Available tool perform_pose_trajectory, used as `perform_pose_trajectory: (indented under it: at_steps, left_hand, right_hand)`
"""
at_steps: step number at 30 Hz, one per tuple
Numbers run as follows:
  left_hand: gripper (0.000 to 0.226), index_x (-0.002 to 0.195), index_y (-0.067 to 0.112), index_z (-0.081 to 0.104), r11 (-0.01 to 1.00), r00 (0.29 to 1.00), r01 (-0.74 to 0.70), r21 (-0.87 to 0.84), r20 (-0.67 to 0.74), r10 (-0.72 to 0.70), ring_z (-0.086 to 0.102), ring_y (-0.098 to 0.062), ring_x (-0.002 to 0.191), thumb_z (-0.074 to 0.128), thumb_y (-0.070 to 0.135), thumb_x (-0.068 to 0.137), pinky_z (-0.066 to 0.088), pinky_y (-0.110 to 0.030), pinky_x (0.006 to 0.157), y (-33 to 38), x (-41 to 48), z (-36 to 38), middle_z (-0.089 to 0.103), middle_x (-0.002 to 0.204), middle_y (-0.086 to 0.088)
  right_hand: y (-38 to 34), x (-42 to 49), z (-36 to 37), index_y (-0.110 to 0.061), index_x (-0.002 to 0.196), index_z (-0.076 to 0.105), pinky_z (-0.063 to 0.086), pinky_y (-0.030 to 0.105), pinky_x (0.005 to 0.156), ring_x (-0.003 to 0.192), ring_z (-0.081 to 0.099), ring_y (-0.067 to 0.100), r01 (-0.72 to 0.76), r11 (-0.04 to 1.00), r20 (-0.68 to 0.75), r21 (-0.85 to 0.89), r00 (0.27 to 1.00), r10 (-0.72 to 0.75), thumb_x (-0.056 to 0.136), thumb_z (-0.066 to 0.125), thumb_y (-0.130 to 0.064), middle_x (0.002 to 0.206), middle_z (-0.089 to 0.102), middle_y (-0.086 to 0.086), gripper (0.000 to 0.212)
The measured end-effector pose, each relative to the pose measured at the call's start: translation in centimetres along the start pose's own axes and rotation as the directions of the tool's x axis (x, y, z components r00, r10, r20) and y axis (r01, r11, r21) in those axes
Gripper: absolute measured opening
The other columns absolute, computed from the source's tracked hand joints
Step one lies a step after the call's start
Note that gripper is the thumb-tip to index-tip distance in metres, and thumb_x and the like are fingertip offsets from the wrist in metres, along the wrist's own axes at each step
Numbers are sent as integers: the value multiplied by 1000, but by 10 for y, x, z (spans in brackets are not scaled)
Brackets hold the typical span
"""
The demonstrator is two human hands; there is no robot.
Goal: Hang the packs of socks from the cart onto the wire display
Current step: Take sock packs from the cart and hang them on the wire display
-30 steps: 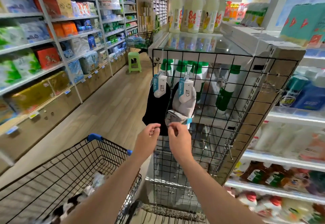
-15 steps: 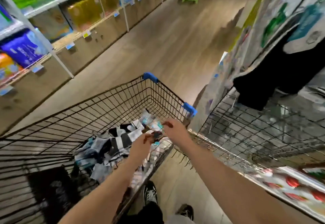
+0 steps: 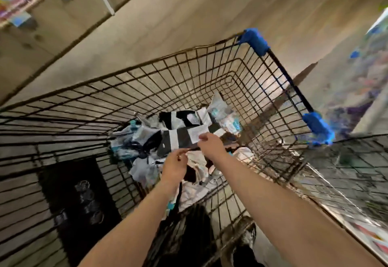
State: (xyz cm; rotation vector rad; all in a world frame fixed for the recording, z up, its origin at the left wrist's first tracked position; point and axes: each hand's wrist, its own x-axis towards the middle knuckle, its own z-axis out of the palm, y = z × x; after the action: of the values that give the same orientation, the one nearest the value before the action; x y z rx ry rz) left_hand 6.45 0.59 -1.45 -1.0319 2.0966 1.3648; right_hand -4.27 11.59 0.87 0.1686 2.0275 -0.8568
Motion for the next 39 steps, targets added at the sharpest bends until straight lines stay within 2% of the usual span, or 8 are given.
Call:
perform_pose_trajectory:
  at_steps: [5,8,17,22,27,33,37,39]
  left_hand:
    - [25,122,13,66,993,988,-69,91,-130,80,47,-21,130,56,11,99,31,-25,106,-15,15,-2,54,135,-6]
    - [31,129,18,64,989,982,-113,96,-143,126,32,-23,144,55,12,100,25,-36,120,-27,27,-1,42,152,-5]
    - [41,140,23,55,984,985,-133,115,-99,145,30,-24,140,53,17,99,12,-16,105,-34,36,6,40,152,0]
    - [43,139,22,53,987,988,-119,112,-88,129,36,-25,133,56,18,97,21,-19,103,-26,36,6,48,142,-1]
    - [47,137,22,53,976,967,-216,11,-133,216,49,-24,127,63,19,92,41,-46,109,-9,30,0,53,134,7]
    - [63,152,33,34,934,953,-290,-210,31,303,38,1,134,63,19,98,32,-25,114,34,0,-13,39,143,20]
    - [46,138,42,42,910,971,-216,-355,18,238,56,6,120,59,21,100,46,-17,98,48,-16,-19,58,131,19]
    - [33,133,35,49,897,986,-167,-410,-59,157,64,-4,111,55,31,102,54,-27,92,47,-17,-21,66,120,14]
  right_hand:
    - [12,48,31,-19,148,39,46,43,105,127,52,35,-138,987,-67,78,987,143,89,62,-25,147,45,15,64]
    - [15,60,41,-25,152,27,41,47,110,129,47,42,-204,968,-150,145,963,226,92,62,-32,147,37,20,71]
    - [21,66,57,-26,156,17,42,44,109,132,48,36,-134,928,-236,349,945,225,94,68,-18,141,49,17,81]
    - [15,55,54,-33,139,32,49,43,106,116,61,23,46,892,-371,450,918,140,90,64,2,120,63,3,68]
    - [1,34,36,-27,130,43,54,32,92,104,64,14,186,867,-445,462,894,45,88,65,-3,107,63,-4,53]
    - [-12,-1,25,-36,99,58,56,43,96,103,65,14,264,840,-388,473,919,-70,86,68,-14,110,68,-1,27]
    - [-23,-27,21,-29,123,64,50,41,104,116,62,15,204,825,-182,528,975,-125,96,60,-25,124,65,-5,28]
    - [-28,-38,17,-26,129,63,53,42,101,117,63,19,191,818,-115,543,982,-153,102,50,-25,126,65,-3,30]
